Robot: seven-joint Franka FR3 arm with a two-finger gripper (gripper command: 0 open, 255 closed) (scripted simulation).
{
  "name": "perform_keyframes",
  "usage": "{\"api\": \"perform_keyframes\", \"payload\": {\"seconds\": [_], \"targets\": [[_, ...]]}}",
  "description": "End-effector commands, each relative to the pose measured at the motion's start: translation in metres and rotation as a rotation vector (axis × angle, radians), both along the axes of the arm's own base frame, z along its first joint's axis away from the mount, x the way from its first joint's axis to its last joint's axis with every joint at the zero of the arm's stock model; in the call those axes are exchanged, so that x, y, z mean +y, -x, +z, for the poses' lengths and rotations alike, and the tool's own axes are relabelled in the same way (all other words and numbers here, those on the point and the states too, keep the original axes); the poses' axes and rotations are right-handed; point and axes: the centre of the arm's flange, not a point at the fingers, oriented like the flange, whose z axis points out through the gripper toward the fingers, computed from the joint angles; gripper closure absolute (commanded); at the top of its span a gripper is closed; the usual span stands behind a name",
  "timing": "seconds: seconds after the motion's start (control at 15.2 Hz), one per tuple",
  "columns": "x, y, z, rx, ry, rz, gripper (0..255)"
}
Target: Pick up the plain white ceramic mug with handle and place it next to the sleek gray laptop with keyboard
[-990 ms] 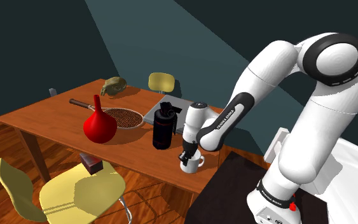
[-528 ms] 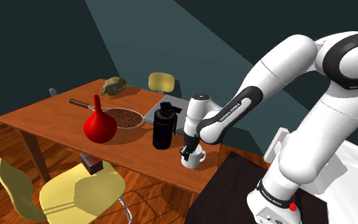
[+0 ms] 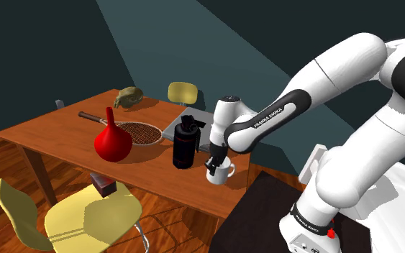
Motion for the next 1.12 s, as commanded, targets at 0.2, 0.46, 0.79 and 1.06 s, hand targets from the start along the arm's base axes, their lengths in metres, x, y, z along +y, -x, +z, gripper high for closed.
{"api": "perform_keyframes", "payload": {"seconds": [0.2, 0.46, 0.79, 1.06], "targets": [[0.000, -0.001, 0.027, 0.000, 0.000, 0.000, 255], [0.000, -0.001, 0.048, 0.000, 0.000, 0.000, 255], [0.000, -0.001, 0.074, 0.000, 0.000, 0.000, 255], [-0.013, -0.005, 0.089, 0.000, 0.000, 0.000, 255]]}}
